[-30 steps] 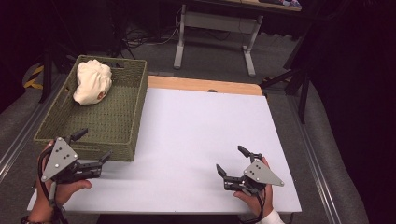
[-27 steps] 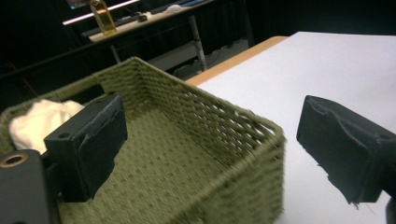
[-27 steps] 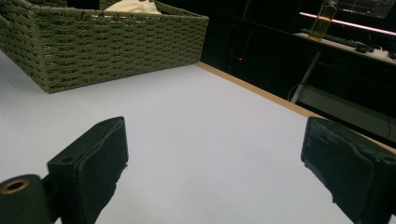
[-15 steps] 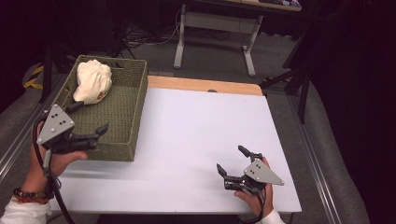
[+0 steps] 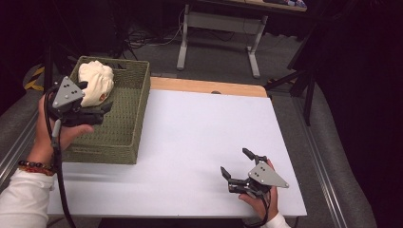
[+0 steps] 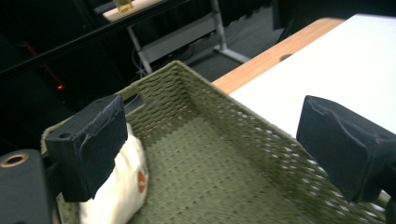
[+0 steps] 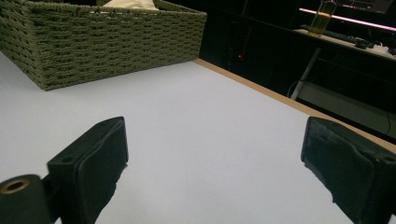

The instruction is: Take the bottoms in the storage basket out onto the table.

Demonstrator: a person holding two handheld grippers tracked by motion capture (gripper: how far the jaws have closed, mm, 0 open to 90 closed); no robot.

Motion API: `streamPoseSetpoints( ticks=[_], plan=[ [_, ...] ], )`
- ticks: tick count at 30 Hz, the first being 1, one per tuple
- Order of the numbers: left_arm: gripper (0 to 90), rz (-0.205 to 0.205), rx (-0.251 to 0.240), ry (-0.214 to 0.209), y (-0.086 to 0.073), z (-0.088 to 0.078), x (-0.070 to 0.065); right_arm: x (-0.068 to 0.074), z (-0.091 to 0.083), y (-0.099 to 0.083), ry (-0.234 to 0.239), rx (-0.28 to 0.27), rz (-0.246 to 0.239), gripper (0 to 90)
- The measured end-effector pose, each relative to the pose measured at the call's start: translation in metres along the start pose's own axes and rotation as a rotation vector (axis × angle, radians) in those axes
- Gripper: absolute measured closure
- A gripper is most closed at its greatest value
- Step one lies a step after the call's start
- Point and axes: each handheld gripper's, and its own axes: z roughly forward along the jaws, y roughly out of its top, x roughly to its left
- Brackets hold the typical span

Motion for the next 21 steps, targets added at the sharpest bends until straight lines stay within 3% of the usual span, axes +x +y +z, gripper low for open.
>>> streamPoseSetpoints(
  ticks=[4, 6, 9, 14, 21],
  plan=[
    [9.6, -0.020, 0.012, -0.003, 0.003, 0.008, 0.007, 0.000, 0.000, 0.000, 0.002, 0.000, 0.000, 8.1],
    [9.6, -0.014, 0.046, 0.014, 0.008, 0.019, 0.013, 0.000, 0.001, 0.000, 0.003, 0.003, -0.002, 8.1],
    [9.5, -0.023, 0.061, 0.006, 0.011, 0.024, 0.018, 0.000, 0.001, -0.001, 0.004, 0.004, -0.003, 8.1],
    [9.5, -0.029, 0.130, 0.043, 0.017, 0.045, 0.035, 0.000, 0.002, -0.002, 0.005, 0.013, -0.001, 8.1],
    [9.6, -0.055, 0.165, 0.052, 0.021, 0.068, 0.050, -0.001, 0.003, -0.002, 0.003, 0.014, 0.001, 8.1]
  ],
)
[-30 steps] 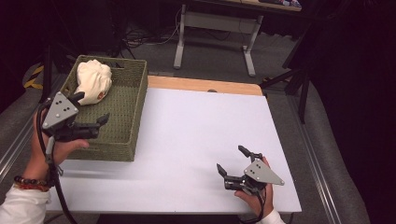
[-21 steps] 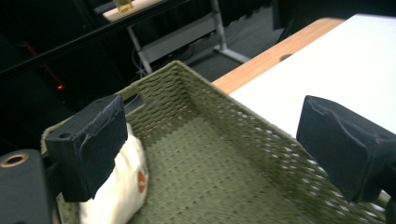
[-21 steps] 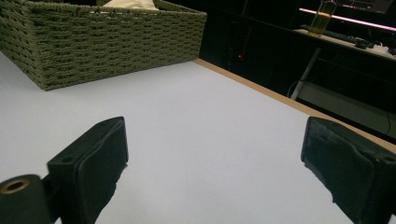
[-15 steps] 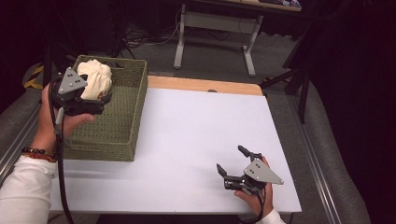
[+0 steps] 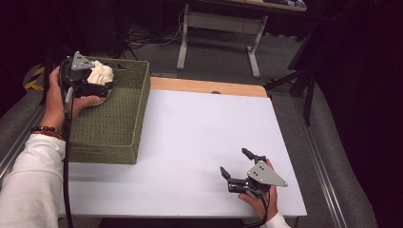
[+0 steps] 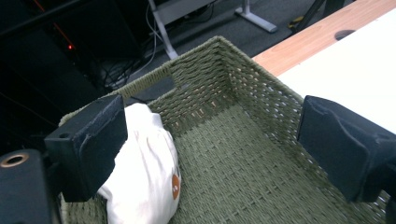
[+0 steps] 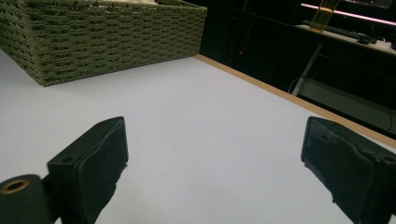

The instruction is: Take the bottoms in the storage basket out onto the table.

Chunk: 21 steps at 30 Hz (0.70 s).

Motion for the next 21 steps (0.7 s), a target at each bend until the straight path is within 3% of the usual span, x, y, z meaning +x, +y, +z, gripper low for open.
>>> streamPoseSetpoints(
  ticks=[4, 10, 11, 15, 17, 21],
  plan=[
    [10.0, -0.010, 0.027, 0.010, 0.002, 0.015, 0.005, -0.001, 0.001, -0.001, 0.001, 0.006, 0.003, 8.2],
    [11.0, -0.019, 0.104, 0.021, 0.004, 0.042, 0.013, 0.001, 0.004, -0.004, 0.012, 0.023, -0.004, 8.1],
    [11.9, -0.033, 0.128, 0.025, 0.005, 0.053, 0.016, 0.001, 0.005, -0.004, 0.014, 0.027, -0.008, 8.1],
    [11.7, -0.059, 0.157, 0.035, 0.005, 0.069, 0.025, 0.001, 0.007, -0.006, 0.012, 0.038, -0.010, 8.2],
    [11.8, -0.061, 0.180, 0.059, 0.002, 0.076, 0.031, 0.000, 0.008, -0.007, 0.009, 0.044, -0.008, 8.2],
    [11.1, -0.106, 0.222, 0.060, -0.006, 0.086, 0.043, 0.000, 0.008, -0.008, 0.002, 0.050, -0.002, 8.2]
  ],
)
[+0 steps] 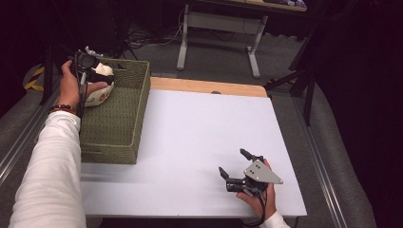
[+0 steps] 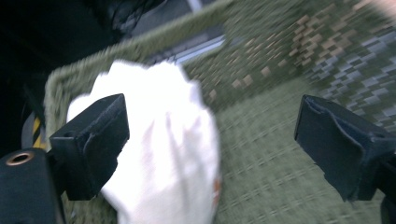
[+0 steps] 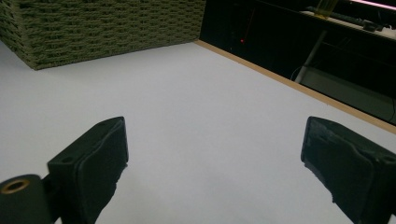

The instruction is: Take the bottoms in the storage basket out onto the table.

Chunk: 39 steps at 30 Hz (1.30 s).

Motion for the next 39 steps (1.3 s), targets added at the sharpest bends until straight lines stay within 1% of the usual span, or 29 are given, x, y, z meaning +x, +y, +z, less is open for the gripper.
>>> streamPoseSetpoints(
  ticks=[1, 2, 5, 6, 7, 8, 9, 10, 11, 13, 15, 16, 18, 19, 21, 22, 23, 26, 27, 28, 29, 30, 31, 32, 33, 35, 37, 38, 39],
  plan=[
    [10.9, -0.006, 0.035, 0.010, -0.005, 0.008, 0.006, 0.000, 0.000, 0.000, -0.003, 0.004, -0.002, 8.2],
    [10.9, -0.014, 0.046, 0.014, -0.007, 0.011, 0.008, 0.000, 0.000, -0.001, -0.004, 0.006, -0.002, 8.2],
    [10.9, -0.020, 0.104, 0.022, -0.016, 0.022, 0.014, 0.002, 0.001, -0.002, -0.005, 0.015, -0.004, 8.3],
    [10.7, -0.020, 0.104, 0.022, -0.016, 0.022, 0.014, 0.002, 0.002, -0.002, -0.005, 0.021, -0.004, 8.3],
    [10.2, -0.021, 0.121, 0.020, -0.018, 0.025, 0.017, 0.003, 0.003, -0.003, -0.004, 0.024, -0.006, 8.3],
    [9.7, -0.030, 0.150, 0.022, -0.022, 0.030, 0.019, 0.003, 0.003, -0.003, -0.005, 0.027, -0.005, 8.2],
    [8.8, -0.030, 0.150, 0.022, -0.022, 0.030, 0.019, 0.003, 0.003, -0.003, -0.005, 0.027, -0.005, 8.2],
    [8.8, -0.030, 0.172, 0.024, -0.024, 0.033, 0.019, 0.004, 0.003, -0.004, -0.005, 0.030, -0.005, 8.3],
    [8.3, -0.025, 0.184, 0.018, -0.025, 0.035, 0.020, 0.004, 0.003, -0.004, -0.003, 0.031, -0.008, 8.3],
    [8.0, -0.006, 0.217, 0.036, -0.026, 0.039, 0.019, 0.004, 0.003, -0.004, -0.007, 0.032, -0.011, 8.3],
    [10.3, 0.009, 0.240, 0.043, -0.027, 0.042, 0.018, 0.003, 0.003, -0.005, -0.010, 0.034, -0.001, 8.6],
    [10.3, 0.012, 0.251, 0.057, -0.028, 0.046, 0.017, 0.003, 0.003, -0.005, -0.010, 0.034, -0.001, 8.6],
    [10.2, 0.034, 0.290, 0.086, -0.031, 0.052, 0.015, 0.003, 0.004, -0.005, -0.010, 0.037, 0.002, 8.6],
    [10.4, 0.052, 0.311, 0.106, -0.032, 0.056, 0.016, 0.003, 0.005, -0.006, -0.010, 0.043, 0.005, 8.7],
    [10.7, 0.055, 0.320, 0.108, -0.032, 0.057, 0.016, 0.003, 0.005, -0.006, -0.011, 0.046, 0.001, 8.7],
    [11.2, 0.072, 0.342, 0.119, -0.031, 0.062, 0.016, 0.004, 0.005, -0.006, -0.015, 0.045, 0.001, 8.8],
    [11.3, 0.072, 0.342, 0.119, -0.031, 0.062, 0.016, 0.003, 0.005, -0.006, -0.014, 0.044, 0.005, 8.9],
    [12.0, 0.097, 0.359, 0.128, -0.032, 0.070, 0.013, 0.004, 0.006, -0.006, -0.015, 0.047, 0.012, 8.9],
    [13.0, 0.117, 0.366, 0.132, -0.032, 0.073, 0.011, 0.004, 0.008, -0.007, -0.012, 0.052, 0.011, 9.2],
    [13.8, 0.145, 0.370, 0.139, -0.033, 0.075, 0.009, 0.005, 0.009, -0.007, -0.004, 0.053, 0.015, 9.4],
    [16.1, 0.141, 0.368, 0.131, -0.034, 0.076, 0.010, 0.007, 0.011, -0.008, 0.009, 0.057, 0.016, 9.5],
    [18.2, 0.137, 0.375, 0.136, -0.034, 0.077, 0.010, 0.009, 0.012, -0.008, 0.015, 0.065, 0.004, 9.6],
    [18.2, 0.148, 0.383, 0.138, -0.035, 0.078, 0.009, 0.009, 0.012, -0.008, 0.015, 0.065, 0.004, 9.6],
    [20.4, 0.152, 0.385, 0.142, -0.035, 0.079, 0.009, 0.012, 0.014, -0.008, 0.020, 0.069, -0.011, 9.9],
    [24.6, 0.155, 0.391, 0.141, -0.035, 0.080, 0.008, 0.016, 0.015, -0.008, 0.034, 0.073, -0.025, 10.1],
    [31.1, 0.158, 0.394, 0.144, -0.035, 0.080, 0.007, 0.018, 0.015, -0.008, 0.043, 0.077, -0.039, 10.1],
    [37.3, 0.151, 0.394, 0.140, -0.035, 0.080, 0.006, 0.019, 0.014, -0.009, 0.045, 0.077, -0.048, 10.1],
    [37.3, 0.148, 0.392, 0.136, -0.035, 0.080, 0.007, 0.019, 0.014, -0.009, 0.044, 0.078, -0.052, 10.1],
    [44.1, 0.132, 0.390, 0.128, -0.035, 0.079, 0.007, 0.017, 0.012, -0.010, 0.042, 0.077, -0.043, 10.4]
  ],
)
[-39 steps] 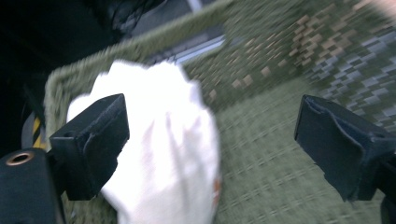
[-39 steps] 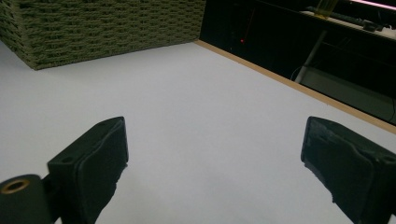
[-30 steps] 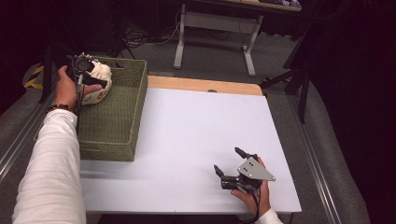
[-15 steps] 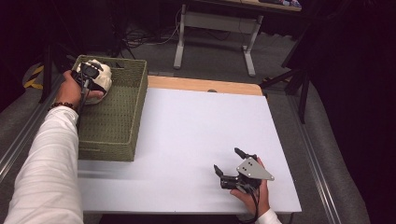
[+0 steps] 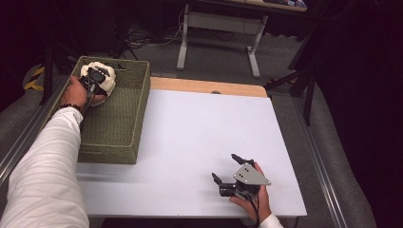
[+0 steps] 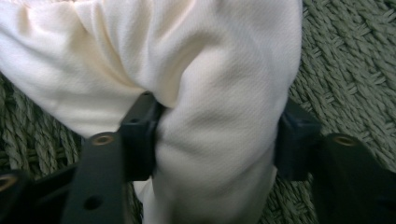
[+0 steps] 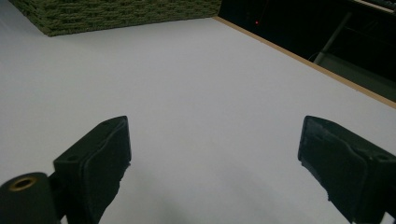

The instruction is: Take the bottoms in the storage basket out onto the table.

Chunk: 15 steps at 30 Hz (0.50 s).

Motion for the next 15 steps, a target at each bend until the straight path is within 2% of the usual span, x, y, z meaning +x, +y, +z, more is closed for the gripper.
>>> streamPoseSetpoints(
  ticks=[3, 5, 6, 11, 13, 15],
  plan=[
    [48.4, -0.003, 0.000, 0.000, -0.0001, -0.0007, -0.0003, -0.0014, -0.0011, -0.0001, -0.002, -0.004, 0.008, 10.4],
    [54.3, 0.009, 0.005, 0.003, 0.0004, -0.0022, 0.0005, -0.0029, -0.0013, -0.0003, -0.004, -0.006, 0.014, 10.7],
    [55.0, -0.003, 0.000, -0.001, -0.0002, -0.0023, 0.0004, -0.0031, -0.0012, -0.0003, -0.003, -0.004, 0.010, 10.8],
    [59.8, 0.001, -0.009, 0.004, -0.0007, -0.0059, 0.0022, -0.0024, 0.0000, -0.0002, -0.002, 0.001, 0.002, 10.8],
    [62.3, -0.019, -0.021, 0.001, -0.0018, -0.0080, 0.0028, -0.0028, 0.0009, -0.0003, 0.000, 0.003, 0.006, 11.0],
    [63.1, -0.016, -0.023, -0.004, -0.0020, -0.0090, 0.0040, -0.0029, 0.0011, -0.0004, 0.001, 0.003, 0.005, 11.1]
  ],
)
